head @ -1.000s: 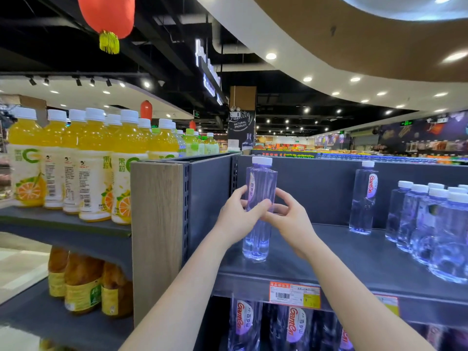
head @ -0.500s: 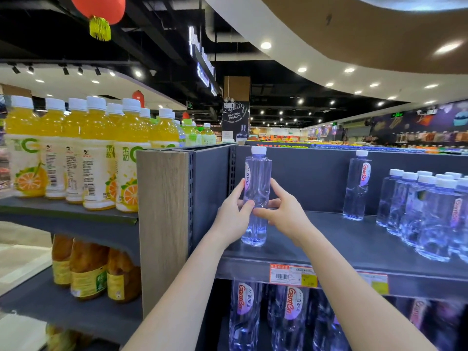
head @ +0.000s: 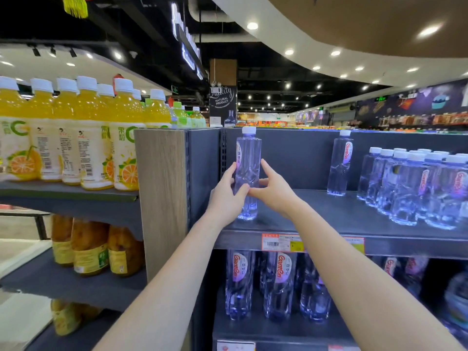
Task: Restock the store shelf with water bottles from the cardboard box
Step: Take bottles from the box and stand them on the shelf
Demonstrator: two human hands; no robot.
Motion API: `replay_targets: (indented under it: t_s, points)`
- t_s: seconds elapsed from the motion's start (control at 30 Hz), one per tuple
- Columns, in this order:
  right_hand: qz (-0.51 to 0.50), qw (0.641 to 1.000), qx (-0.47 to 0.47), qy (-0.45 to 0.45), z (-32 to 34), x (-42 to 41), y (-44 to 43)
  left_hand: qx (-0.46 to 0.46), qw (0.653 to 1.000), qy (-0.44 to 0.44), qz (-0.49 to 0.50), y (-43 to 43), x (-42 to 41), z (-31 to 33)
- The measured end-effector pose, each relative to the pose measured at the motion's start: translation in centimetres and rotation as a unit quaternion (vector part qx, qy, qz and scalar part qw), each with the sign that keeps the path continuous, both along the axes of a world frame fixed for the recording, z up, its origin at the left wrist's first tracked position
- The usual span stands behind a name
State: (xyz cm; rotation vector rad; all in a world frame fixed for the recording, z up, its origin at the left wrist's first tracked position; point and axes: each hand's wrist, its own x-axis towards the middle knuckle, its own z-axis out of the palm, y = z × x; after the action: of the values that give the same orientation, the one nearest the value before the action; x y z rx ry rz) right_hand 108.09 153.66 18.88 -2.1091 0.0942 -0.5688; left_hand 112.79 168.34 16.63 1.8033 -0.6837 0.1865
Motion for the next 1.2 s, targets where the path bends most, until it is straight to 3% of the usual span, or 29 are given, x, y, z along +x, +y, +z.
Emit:
replay_targets:
  t_s: [0.17, 0.3, 0.5, 0.73, 0.97, 1.2]
  points:
    - [-0.051, 0.998, -0.044, 0.018, 0.1, -3.6, -1.1, 0.083, 0.983, -0.149, 0.069, 0.9, -3.4, 0.3]
    - [-0.095, 0.988, -0.124, 0.007, 0.7, -7.7, -3.1, 0.206, 0.952, -0.228, 0.018, -1.3, -8.0, 1.9]
    - [-0.175, 0.957, -0.224, 0.054, -0.1, -19.4, -9.2, 0.317, 0.910, -0.267, 0.007, -9.1, -16.4, 1.2]
    - [-0.283, 0.910, -0.268, 0.143, -3.1, -40.0, -20.3, 0.339, 0.891, -0.290, -0.078, -22.6, -31.6, -2.6]
    - [-0.389, 0.855, -0.223, 0.261, -8.0, -60.5, -30.5, 0.367, 0.858, -0.295, -0.205, -35.9, -46.4, -7.8]
    - [-0.449, 0.816, -0.186, 0.313, -13.6, -74.1, -39.9, 0.386, 0.812, -0.304, -0.315, -49.2, -58.0, -13.0]
